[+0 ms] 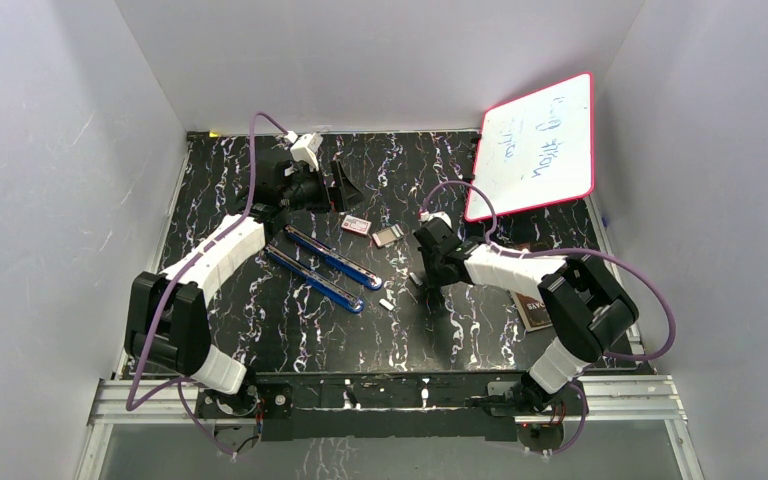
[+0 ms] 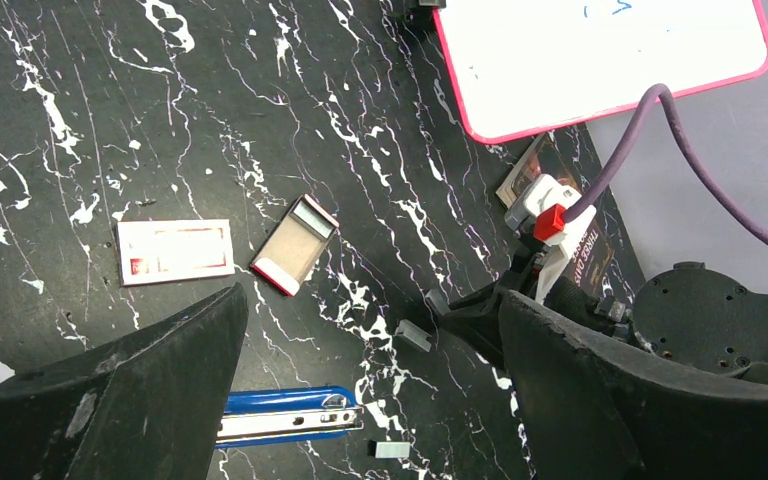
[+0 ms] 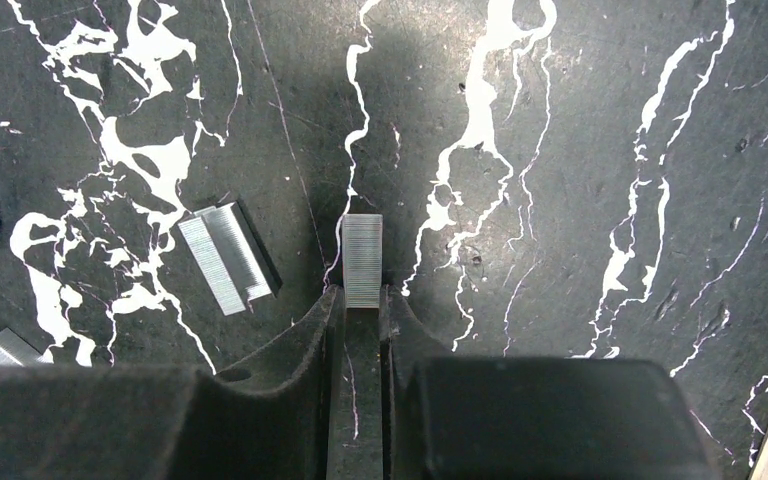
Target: Load the staples into the stapler
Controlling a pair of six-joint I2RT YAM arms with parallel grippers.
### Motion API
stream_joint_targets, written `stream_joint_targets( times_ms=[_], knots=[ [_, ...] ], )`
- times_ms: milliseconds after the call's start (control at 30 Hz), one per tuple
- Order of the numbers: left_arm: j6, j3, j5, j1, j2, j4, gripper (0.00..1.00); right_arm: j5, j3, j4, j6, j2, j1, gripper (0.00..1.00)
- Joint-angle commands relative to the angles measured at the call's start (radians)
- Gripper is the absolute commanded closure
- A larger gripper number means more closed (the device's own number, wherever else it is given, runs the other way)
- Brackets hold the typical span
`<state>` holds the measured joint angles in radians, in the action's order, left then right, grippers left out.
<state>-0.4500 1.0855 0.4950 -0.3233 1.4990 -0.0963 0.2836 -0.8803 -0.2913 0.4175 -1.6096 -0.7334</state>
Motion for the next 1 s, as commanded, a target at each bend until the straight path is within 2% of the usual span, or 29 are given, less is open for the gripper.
stream_joint_targets(
  times_ms=[0, 267, 500, 700, 833, 967],
  knots=[
    [-0.006, -0.002, 0.016, -0.002, 0.001, -0.005, 0.05, 0.0, 0.027, 0.009, 0.013, 0.048, -0.002, 0.85],
    [-0.05, -0.004, -0.015, -0.003, 0.001, -0.064, 0.04, -0.176, 0.056, 0.196, 0.039, 0.196, 0.06, 0.88],
    [-0.152, -0.028, 0.102, -0.004, -0.03, -0.22, 0.05, -0.402, 0.119, 0.438, -0.025, 0.401, 0.178, 0.89],
    [-0.253, -0.133, 0.204, -0.036, -0.122, -0.554, 0.08, -0.517, 0.132, 0.572, -0.075, 0.571, 0.184, 0.94],
    [-0.276, -0.209, 0.251, -0.05, -0.196, -0.831, 0.2, -0.67, 0.074, 0.594, -0.131, 0.613, 0.186, 0.94],
    [-0.298, -0.178, 0.347, -0.071, -0.217, -0.973, 0.27, -0.806, -0.017, 0.59, -0.181, 0.633, 0.186, 0.95]
  ],
)
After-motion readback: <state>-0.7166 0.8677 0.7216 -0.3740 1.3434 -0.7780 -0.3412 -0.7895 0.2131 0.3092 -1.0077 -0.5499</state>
